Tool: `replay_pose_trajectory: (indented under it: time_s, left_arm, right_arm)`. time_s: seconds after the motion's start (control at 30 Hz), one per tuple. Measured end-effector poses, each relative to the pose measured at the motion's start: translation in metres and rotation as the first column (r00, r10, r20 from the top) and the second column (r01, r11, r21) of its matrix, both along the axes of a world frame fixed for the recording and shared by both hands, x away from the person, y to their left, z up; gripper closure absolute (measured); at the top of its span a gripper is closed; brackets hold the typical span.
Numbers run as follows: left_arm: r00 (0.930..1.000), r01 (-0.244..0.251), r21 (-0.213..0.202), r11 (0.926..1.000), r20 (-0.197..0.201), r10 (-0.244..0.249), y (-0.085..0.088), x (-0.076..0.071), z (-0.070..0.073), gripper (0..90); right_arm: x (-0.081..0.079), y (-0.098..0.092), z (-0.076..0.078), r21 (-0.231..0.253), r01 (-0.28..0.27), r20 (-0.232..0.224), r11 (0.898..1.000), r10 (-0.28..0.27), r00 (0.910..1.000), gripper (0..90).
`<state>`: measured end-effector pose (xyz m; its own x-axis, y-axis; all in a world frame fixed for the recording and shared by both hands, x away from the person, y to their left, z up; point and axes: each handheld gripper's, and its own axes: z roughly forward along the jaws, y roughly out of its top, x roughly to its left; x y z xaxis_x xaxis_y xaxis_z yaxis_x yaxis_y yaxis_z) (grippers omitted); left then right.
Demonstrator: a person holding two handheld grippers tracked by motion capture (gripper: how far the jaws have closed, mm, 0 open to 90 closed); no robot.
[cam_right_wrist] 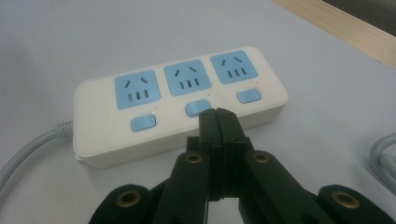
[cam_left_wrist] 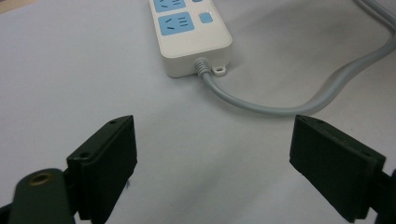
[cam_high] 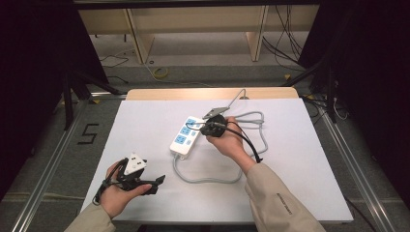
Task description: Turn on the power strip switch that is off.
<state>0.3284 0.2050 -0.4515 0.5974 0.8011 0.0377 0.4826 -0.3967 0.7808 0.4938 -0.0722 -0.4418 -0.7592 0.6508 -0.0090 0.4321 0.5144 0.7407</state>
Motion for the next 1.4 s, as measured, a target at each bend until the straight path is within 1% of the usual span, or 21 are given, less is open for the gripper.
replay_pose_trajectory:
  time_s: [0.07,0.17,0.3,0.37,0.73,1.2,1.4]
  left_arm:
    - [1.0,0.0,0.0,1.0,0.0,0.0,0.0,0.0,0.0,14.7]
    - [1.0,-0.001,0.0,1.0,0.0,0.001,0.0,0.0,0.0,14.7]
    - [1.0,0.0,0.002,1.0,-0.003,0.0,0.0,0.0,0.0,14.7]
    - [1.0,0.001,0.0,1.0,-0.005,-0.001,0.0,0.0,0.0,14.7]
    - [1.0,0.002,0.002,1.0,-0.004,-0.002,0.001,-0.001,0.0,14.7]
    - [1.0,0.004,0.003,1.0,-0.004,-0.003,0.0,-0.001,0.0,14.7]
    - [1.0,0.004,0.002,1.0,-0.004,-0.004,0.0,-0.001,0.0,14.7]
  right_arm:
    - [0.001,0.001,0.0,-0.002,-0.007,0.007,1.0,0.007,0.9999,90.0]
    - [0.003,0.003,-0.001,-0.004,-0.01,0.005,1.0,0.01,0.9999,90.0]
    - [0.005,0.007,-0.002,-0.001,-0.001,-0.004,1.0,0.001,1.0,90.0]
    - [0.007,0.009,-0.002,-0.008,-0.008,-0.005,1.0,0.008,1.0,90.0]
    - [0.012,0.019,-0.005,-0.008,-0.016,-0.015,1.0,0.016,0.9998,90.0]
    - [0.019,0.025,-0.006,-0.018,-0.012,-0.025,1.0,0.011,0.9996,90.0]
    - [0.021,0.029,-0.005,-0.025,-0.017,-0.021,1.0,0.016,0.9997,90.0]
